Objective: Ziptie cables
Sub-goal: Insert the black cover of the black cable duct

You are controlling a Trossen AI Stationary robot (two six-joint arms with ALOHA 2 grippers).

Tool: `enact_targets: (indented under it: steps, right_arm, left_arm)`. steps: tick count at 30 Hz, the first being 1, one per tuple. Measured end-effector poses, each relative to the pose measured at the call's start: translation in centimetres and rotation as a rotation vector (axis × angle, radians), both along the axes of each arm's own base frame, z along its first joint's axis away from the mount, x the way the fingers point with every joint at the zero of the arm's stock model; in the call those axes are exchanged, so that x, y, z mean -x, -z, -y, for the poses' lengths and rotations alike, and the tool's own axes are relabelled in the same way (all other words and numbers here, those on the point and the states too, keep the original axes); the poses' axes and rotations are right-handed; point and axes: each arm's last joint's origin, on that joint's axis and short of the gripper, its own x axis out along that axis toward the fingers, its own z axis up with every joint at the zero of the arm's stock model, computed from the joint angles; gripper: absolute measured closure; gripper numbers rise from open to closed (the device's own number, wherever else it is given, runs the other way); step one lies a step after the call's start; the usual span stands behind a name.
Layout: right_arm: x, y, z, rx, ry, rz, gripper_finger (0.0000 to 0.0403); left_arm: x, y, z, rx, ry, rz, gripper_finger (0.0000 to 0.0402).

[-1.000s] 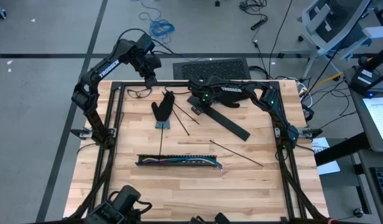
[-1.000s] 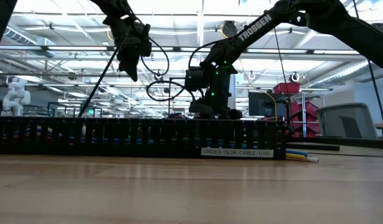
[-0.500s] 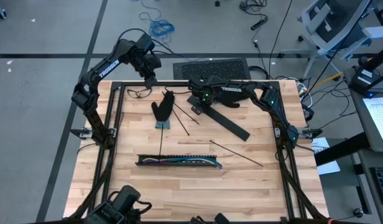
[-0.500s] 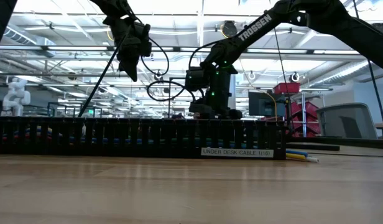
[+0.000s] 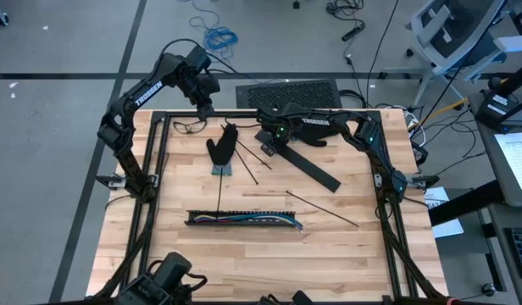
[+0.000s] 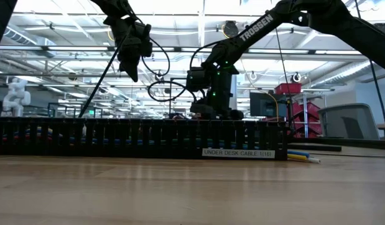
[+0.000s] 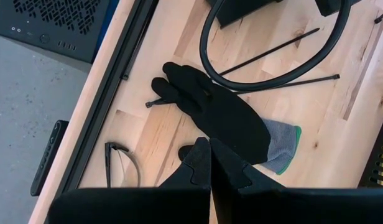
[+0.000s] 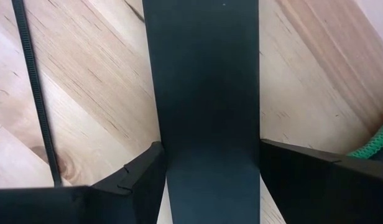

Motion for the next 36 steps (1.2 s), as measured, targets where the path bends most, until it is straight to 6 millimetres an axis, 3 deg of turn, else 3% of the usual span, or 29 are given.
enact_targets:
  steps: [16, 28, 36]
  right_arm:
    - [0.5, -1.9, 0.3, 0.011, 0.013, 0.045, 0.0177]
    - [0.5, -2.0, 0.4, 0.019, 0.002, 0.041, 0.0198]
    - [0.5, -2.0, 0.2, 0.021, -0.007, 0.04, 0.0172]
  left_arm:
    - [0.0, 0.0, 0.0, -0.001, 0.001, 0.001, 0.0402]
    - [0.0, 0.0, 0.0, -0.001, 0.001, 0.0, 0.0402]
    - [0.0, 0.0, 0.0, -0.001, 0.001, 0.0, 0.0402]
